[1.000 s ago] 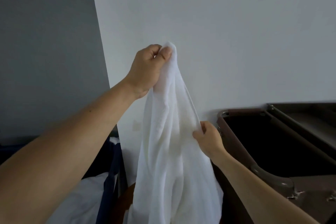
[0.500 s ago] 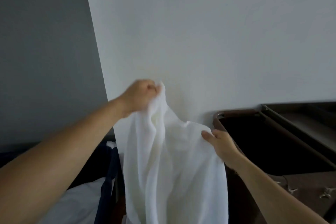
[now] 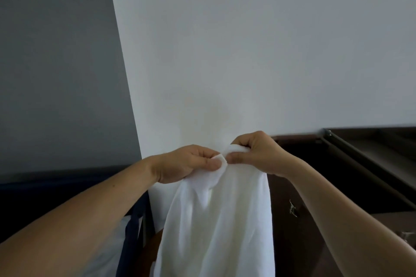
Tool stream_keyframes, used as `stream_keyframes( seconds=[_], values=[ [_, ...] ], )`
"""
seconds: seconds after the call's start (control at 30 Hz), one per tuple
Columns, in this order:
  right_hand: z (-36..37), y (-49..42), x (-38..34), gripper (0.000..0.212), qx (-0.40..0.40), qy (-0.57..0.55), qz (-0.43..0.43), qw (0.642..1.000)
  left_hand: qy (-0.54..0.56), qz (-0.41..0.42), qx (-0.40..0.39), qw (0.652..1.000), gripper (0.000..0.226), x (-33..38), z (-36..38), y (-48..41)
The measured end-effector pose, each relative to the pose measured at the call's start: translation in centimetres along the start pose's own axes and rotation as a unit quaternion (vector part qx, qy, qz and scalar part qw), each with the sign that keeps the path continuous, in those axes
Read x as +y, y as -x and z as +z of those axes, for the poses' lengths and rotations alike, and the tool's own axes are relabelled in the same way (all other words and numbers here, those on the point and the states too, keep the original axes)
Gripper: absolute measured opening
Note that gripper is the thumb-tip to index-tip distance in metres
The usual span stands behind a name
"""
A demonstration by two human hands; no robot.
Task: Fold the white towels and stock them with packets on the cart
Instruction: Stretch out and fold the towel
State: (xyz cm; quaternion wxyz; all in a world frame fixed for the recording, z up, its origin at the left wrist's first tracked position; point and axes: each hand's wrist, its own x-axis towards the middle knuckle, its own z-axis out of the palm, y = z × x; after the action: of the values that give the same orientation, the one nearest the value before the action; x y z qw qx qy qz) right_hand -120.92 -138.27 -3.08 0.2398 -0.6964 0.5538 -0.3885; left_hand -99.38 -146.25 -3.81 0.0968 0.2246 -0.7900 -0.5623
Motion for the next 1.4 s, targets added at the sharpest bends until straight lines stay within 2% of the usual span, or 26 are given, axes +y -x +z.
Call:
stream_keyframes(
  seconds=[0.13, 0.23, 0.3, 0.37, 0.43, 0.5, 0.57, 0.63, 0.67, 0.73, 0.8, 0.87, 0.93, 1.0, 1.07, 1.13, 1.23, 1.27, 1.33, 1.4],
  values=[
    [0.0, -0.3, 0.6, 0.018, 0.021, -0.055, 0.024, 0.998, -0.011, 0.025, 0.060, 0.998, 0.045, 0.9, -0.1, 0.0],
    [-0.2, 0.0, 1.6, 0.025, 0.033, -0.095, 0.056, 0.993, 0.010, 0.102, 0.151, 0.983, 0.052, 4.2, -1.2, -0.1],
    [-0.4, 0.3, 2.4, 0.037, 0.040, -0.125, 0.066, 0.989, 0.068, 0.187, 0.230, 0.953, 0.039, 7.7, -1.9, -0.3],
    [-0.9, 0.5, 2.9, 0.048, 0.070, -0.173, 0.077, 0.979, 0.154, 0.262, 0.301, 0.904, 0.022, 11.5, -3.2, -0.3],
    [-1.5, 0.5, 3.2, 0.056, 0.115, -0.207, 0.082, 0.968, 0.222, 0.321, 0.312, 0.866, 0.018, 14.4, -5.1, -0.5],
    [-2.3, 0.3, 3.2, 0.062, 0.160, -0.233, 0.078, 0.956, 0.251, 0.353, 0.312, 0.846, 0.023, 16.0, -6.7, -0.7],
    [-3.0, 0.2, 3.1, 0.049, 0.197, -0.266, 0.065, 0.941, 0.263, 0.355, 0.354, 0.824, 0.020, 16.1, -7.2, -1.4],
    [-3.4, 0.5, 3.3, 0.032, 0.217, -0.309, 0.060, 0.924, 0.248, 0.319, 0.433, 0.806, 0.033, 14.6, -6.9, -2.2],
    [-3.4, 0.8, 3.6, 0.028, 0.224, -0.323, 0.064, 0.917, 0.226, 0.287, 0.474, 0.801, 0.036, 13.2, -6.7, -2.5],
    [-3.7, 1.3, 4.0, 0.024, 0.245, -0.336, 0.071, 0.907, 0.106, 0.185, 0.533, 0.819, 0.036, 8.9, -6.8, -3.1],
    [-4.3, 1.6, 4.0, 0.020, 0.277, -0.331, 0.059, 0.900, -0.036, 0.059, 0.510, 0.858, 0.038, 3.5, -6.7, -3.3],
    [-5.0, 1.5, 4.0, 0.021, 0.287, -0.279, 0.047, 0.915, -0.142, -0.034, 0.411, 0.900, 0.035, -1.2, -6.2, -3.1],
    [-4.7, 1.3, 4.0, 0.023, 0.233, -0.193, 0.063, 0.951, -0.165, -0.040, 0.284, 0.944, 0.031, -3.3, -4.7, -2.7],
    [-3.2, 0.8, 3.9, 0.014, 0.145, -0.116, 0.087, 0.979, -0.123, -0.009, 0.192, 0.974, 0.035, -2.7, -2.6, -2.3],
    [-1.5, 0.4, 3.2, 0.005, 0.072, -0.064, 0.086, 0.992, -0.084, 0.016, 0.124, 0.989, 0.043, -1.2, -0.3, -2.5],
    [-0.4, 0.1, 2.3, 0.004, 0.047, -0.050, 0.074, 0.995, -0.043, 0.025, 0.073, 0.996, 0.042, -0.8, 1.1, -2.8],
    [-0.4, 0.1, 1.4, 0.006, 0.053, -0.072, 0.059, 0.994, -0.004, 0.016, 0.079, 0.997, 0.050, -1.1, 2.2, -2.5],
    [-0.6, 0.3, 1.6, 0.006, 0.049, -0.076, 0.061, 0.994, -0.012, 0.026, 0.099, 0.995, 0.054, -0.9, 2.1, -2.3],
    [-0.7, 0.7, 2.4, 0.009, 0.040, -0.089, 0.082, 0.992, -0.005, 0.067, 0.155, 0.986, 0.048, 0.3, 1.8, -1.8],
    [-0.5, 1.3, 3.7, 0.009, 0.031, -0.114, 0.108, 0.987, 0.049, 0.111, 0.220, 0.968, 0.047, 2.6, 0.8, -1.5]
  ],
)
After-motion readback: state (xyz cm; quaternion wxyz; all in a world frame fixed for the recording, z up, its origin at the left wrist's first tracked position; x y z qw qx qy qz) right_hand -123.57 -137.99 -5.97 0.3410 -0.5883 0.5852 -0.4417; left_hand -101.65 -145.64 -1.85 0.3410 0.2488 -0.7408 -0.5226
